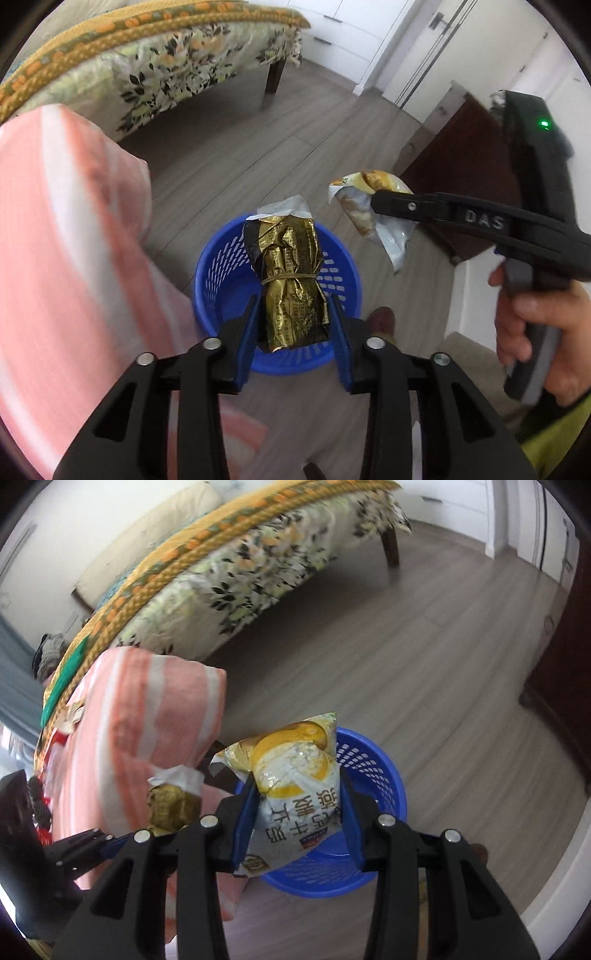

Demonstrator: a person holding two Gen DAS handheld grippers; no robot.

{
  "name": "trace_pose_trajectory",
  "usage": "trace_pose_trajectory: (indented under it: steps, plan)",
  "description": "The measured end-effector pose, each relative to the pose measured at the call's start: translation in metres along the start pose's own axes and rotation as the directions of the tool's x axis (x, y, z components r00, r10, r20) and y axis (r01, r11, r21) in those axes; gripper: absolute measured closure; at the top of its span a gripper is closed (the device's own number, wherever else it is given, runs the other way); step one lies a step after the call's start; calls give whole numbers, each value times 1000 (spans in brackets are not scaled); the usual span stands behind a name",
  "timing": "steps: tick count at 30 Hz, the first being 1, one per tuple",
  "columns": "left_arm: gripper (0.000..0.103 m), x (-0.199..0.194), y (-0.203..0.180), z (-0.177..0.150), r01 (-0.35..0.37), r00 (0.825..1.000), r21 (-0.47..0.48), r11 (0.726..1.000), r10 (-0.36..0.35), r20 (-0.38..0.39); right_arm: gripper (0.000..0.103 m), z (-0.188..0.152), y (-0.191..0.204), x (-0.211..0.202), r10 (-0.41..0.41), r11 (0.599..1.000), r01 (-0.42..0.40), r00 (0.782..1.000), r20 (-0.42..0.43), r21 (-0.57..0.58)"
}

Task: Collect trash
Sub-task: 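Carry both items to the blue wastebasket and open both tools to drop them, then return to the table and grasp the crushed red can with the left tool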

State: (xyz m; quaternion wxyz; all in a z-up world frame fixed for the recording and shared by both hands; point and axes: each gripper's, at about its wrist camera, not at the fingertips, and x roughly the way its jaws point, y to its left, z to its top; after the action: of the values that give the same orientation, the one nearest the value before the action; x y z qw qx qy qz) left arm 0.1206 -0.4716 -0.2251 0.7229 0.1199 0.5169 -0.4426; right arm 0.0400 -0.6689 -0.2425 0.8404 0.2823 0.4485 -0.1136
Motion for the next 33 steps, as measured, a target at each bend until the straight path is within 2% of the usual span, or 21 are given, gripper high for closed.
trace_pose_trajectory:
  steps: [1, 2, 5, 7, 8, 11, 15, 17, 19, 21, 26, 29, 33]
  plan:
    - [50, 9, 1, 4, -2, 1000, -10, 1000, 2, 4, 57, 1, -6, 5, 9, 1000, -9, 1000, -2, 13]
    - [40, 13, 0, 4, 2, 1000, -18, 1000, -2, 7, 48, 3, -11, 11, 26, 999, -26, 1000, -4, 28]
    - [35, 15, -2, 7, -3, 1000, -28, 1000, 3, 19, 45, 8, -25, 11, 33, 996, -36, 999, 35, 76]
    - [27, 1, -2, 9, 5, 998, -21, 1000, -3, 59, 38, 10, -30, -3, 30, 995, -37, 997, 76, 96]
    - [23, -9, -3, 8, 3, 996, -12, 1000, -2, 87, 30, 10, -28, -13, 16, 996, -25, 995, 103, 89]
    - [18, -48, -8, -2, -8, 986, 17, 1000, 5, 168, 22, 11, -14, -35, -19, 999, 11, 984, 179, 46]
    - [12, -104, -11, -33, -28, 971, 48, 998, 16, 238, 16, -4, 21, -65, -33, 999, 37, 956, 292, -11]
    - [11, -130, -11, -62, -58, 963, 54, 997, 41, 267, 16, -16, 44, -72, -24, 997, 45, 945, 326, -56]
    - [11, -145, -3, -92, -67, 963, 49, 997, 51, 266, 16, -35, 76, -75, 1, 992, 44, 939, 345, -122]
    - [11, -158, 6, -122, -87, 964, 35, 996, 75, 257, 16, -52, 105, -73, 36, 982, 31, 939, 342, -188]
    - [11, -192, 44, -198, -156, 959, -34, 987, 160, 235, 16, -103, 189, -59, 116, 926, 6, 947, 298, -378]
    - [11, -215, 72, -231, -199, 948, -88, 976, 215, 236, 16, -133, 237, -44, 163, 883, -28, 955, 249, -469]
    - [11, -240, 112, -261, -238, 926, -185, 953, 281, 252, 16, -167, 280, -28, 196, 833, -66, 964, 182, -549]
